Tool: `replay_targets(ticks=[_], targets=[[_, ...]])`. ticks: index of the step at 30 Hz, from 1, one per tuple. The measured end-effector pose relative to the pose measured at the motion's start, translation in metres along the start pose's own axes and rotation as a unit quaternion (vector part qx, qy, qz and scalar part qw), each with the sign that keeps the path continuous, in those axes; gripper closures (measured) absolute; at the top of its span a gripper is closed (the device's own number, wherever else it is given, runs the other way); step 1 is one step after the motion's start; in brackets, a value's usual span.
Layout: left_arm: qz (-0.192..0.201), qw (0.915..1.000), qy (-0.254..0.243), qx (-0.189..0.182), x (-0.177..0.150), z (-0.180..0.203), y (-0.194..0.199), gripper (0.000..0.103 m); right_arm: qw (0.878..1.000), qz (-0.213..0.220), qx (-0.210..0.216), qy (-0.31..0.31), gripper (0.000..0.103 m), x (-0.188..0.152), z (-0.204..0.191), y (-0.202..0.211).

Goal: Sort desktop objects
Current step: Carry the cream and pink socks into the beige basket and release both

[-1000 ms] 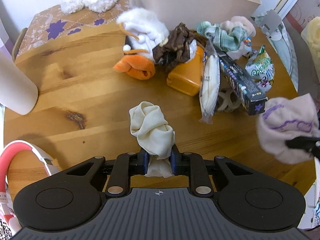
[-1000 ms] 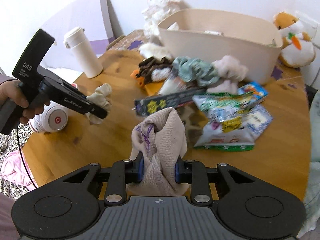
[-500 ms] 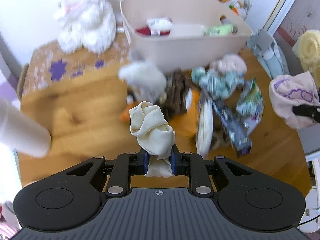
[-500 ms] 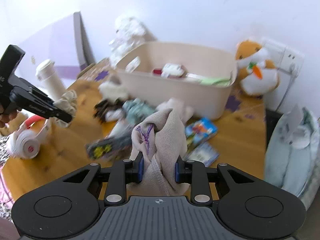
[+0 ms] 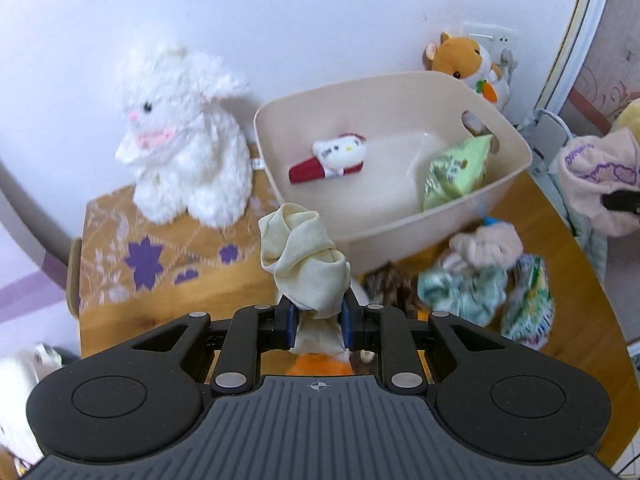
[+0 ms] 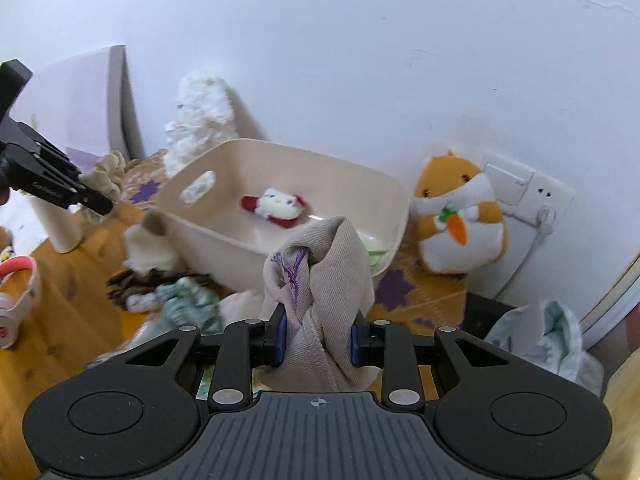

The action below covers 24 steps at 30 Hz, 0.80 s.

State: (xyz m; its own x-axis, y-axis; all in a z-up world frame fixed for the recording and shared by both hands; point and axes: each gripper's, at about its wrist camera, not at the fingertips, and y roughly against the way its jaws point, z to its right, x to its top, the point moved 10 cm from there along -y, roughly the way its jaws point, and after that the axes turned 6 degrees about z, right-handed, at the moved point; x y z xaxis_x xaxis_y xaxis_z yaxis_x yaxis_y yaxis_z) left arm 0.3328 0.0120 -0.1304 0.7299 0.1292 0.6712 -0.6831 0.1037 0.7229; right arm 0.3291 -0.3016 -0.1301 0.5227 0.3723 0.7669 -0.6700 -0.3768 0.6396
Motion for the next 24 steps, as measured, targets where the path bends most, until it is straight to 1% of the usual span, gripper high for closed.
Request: replay_targets(ticks=[2,4,6,10,13,17,19,24], targets=[[0.005,1.0000,-0.007,0.004,0.010,0.002,-0.006,0.082,1.000,-0.002,-0.007,-0.005,0.076,0.007,0.010,-0.007],[0.011,0.9999,0.001,0.005,0.022,0.005,-0.013,0.082,1.000,-0.001,-0.013,-0.011,0.076,0.012,0.020,-0.013],[0.016,0.9998,0.015,0.006,0.032,0.008,-0.019,0.082,1.000,0.000,-0.019,-0.022,0.076,0.018,0.027,-0.021],[0.018,0.9983,0.055,0.003,0.054,0.012,-0.037,0.082,0.997,-0.002,-0.023,-0.067,0.076,0.028,0.037,-0.043],[0.018,0.9977,0.065,0.008,0.067,0.019,-0.050,0.082,0.995,-0.004,-0.024,-0.098,0.076,0.034,0.037,-0.062],[0.013,0.9970,0.075,0.014,0.074,0.031,-0.068,0.082,0.987,0.003,-0.015,-0.160,0.075,0.043,0.035,-0.084],[0.009,0.9967,0.079,0.018,0.077,0.036,-0.077,0.082,0.984,0.001,-0.014,-0.179,0.075,0.046,0.034,-0.094],[-0.001,0.9957,0.089,0.025,0.082,0.044,-0.096,0.082,0.982,-0.009,-0.026,-0.188,0.074,0.050,0.029,-0.116]])
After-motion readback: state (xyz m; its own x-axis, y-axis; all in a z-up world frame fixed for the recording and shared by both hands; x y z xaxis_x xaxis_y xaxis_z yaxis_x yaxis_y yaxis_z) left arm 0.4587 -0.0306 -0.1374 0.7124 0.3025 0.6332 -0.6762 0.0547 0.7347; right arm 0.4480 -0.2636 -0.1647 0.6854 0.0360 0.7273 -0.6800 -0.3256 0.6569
